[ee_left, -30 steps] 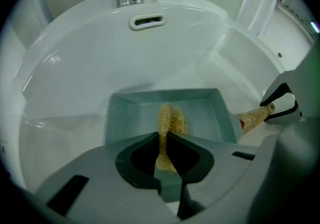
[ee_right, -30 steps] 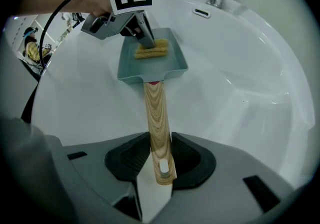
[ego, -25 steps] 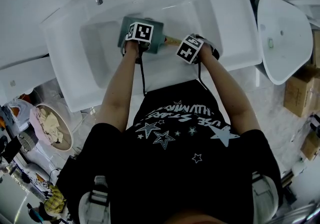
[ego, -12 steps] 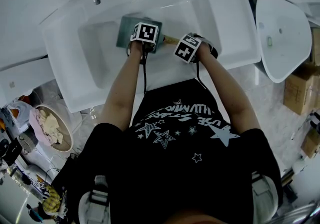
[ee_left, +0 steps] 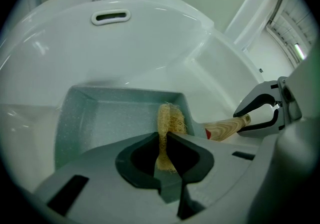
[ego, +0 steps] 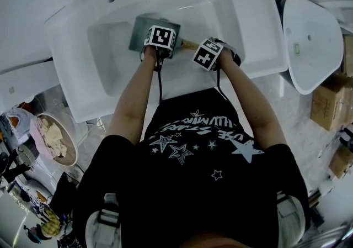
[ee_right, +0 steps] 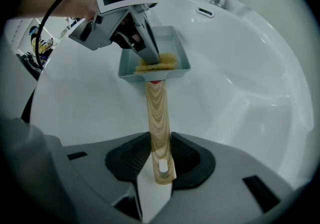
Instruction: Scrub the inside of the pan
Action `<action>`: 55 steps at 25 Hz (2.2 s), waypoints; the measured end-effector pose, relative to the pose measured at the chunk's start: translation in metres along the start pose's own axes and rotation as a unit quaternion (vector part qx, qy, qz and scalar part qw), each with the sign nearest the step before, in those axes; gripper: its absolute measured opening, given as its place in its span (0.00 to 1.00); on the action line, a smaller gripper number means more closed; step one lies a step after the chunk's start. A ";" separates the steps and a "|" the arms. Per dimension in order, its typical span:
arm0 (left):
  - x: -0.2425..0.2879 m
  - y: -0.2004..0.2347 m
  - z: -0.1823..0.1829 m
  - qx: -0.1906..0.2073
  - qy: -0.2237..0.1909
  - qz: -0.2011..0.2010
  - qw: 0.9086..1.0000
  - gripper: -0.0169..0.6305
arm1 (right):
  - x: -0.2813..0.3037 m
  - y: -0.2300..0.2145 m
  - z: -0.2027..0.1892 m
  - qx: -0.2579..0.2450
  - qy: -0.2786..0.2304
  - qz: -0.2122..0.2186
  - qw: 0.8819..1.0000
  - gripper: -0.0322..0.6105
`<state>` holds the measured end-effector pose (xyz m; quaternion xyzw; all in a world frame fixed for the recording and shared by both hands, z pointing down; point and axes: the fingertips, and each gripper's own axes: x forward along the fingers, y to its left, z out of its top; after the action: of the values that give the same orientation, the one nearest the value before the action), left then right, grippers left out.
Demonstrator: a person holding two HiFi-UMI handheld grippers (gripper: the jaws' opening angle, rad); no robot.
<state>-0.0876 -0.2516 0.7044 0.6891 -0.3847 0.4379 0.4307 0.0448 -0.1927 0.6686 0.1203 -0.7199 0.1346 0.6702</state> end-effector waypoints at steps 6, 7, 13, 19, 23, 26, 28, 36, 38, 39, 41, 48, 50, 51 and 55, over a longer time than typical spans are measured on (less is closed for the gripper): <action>-0.022 0.026 0.007 -0.003 -0.020 0.028 0.999 0.10 | 0.001 0.000 0.000 -0.001 0.003 0.000 1.000 0.24; -0.022 0.035 0.007 -0.008 -0.024 0.037 0.999 0.10 | 0.001 0.000 0.000 -0.001 0.004 0.000 1.000 0.24; -0.039 0.078 0.013 -0.044 -0.048 0.096 0.993 0.10 | 0.002 0.001 0.000 0.000 0.002 -0.001 1.000 0.24; -0.045 0.109 0.012 -0.045 -0.039 0.175 0.983 0.10 | 0.002 0.001 0.000 -0.001 0.002 0.001 1.000 0.24; -0.042 0.114 0.013 -0.039 -0.034 0.189 0.981 0.10 | 0.000 0.002 -0.001 -0.003 0.000 0.001 1.000 0.24; -0.042 0.115 0.020 -0.019 -0.029 0.204 0.978 0.10 | -0.003 0.002 -0.002 -0.006 -0.001 -0.001 1.000 0.24; -0.042 0.113 0.023 -0.012 -0.027 0.209 0.977 0.10 | -0.005 0.002 -0.003 -0.006 -0.001 0.000 1.000 0.23; -0.040 0.111 0.023 -0.012 -0.034 0.201 0.979 0.10 | -0.004 0.005 -0.001 -0.006 0.000 0.001 1.000 0.23; -0.037 0.108 0.025 -0.011 -0.036 0.190 0.981 0.10 | -0.003 0.004 -0.001 -0.006 0.000 0.002 1.000 0.23; -0.035 0.105 0.025 -0.009 -0.036 0.183 0.982 0.10 | -0.002 0.004 0.000 -0.006 0.000 0.002 1.000 0.23; -0.032 0.098 0.026 -0.002 -0.036 0.172 0.985 0.10 | -0.002 0.003 0.000 -0.008 0.000 0.001 1.000 0.23; -0.016 0.059 0.027 0.040 -0.028 0.133 0.990 0.10 | 0.000 0.002 0.000 -0.008 0.001 0.001 1.000 0.23; -0.012 0.049 0.027 0.039 -0.027 0.119 0.992 0.10 | 0.001 0.001 0.001 -0.008 0.001 0.001 1.000 0.23; -0.011 0.044 0.027 0.035 -0.027 0.112 0.993 0.10 | 0.001 0.001 0.000 -0.008 0.001 0.001 1.000 0.23; -0.006 0.032 0.028 0.033 -0.028 0.090 0.995 0.10 | 0.001 0.000 0.001 -0.008 0.001 -0.001 1.000 0.23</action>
<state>-0.1110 -0.2870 0.7005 0.6773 -0.4424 0.4678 0.3559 0.0439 -0.1926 0.6696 0.1160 -0.7203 0.1281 0.6718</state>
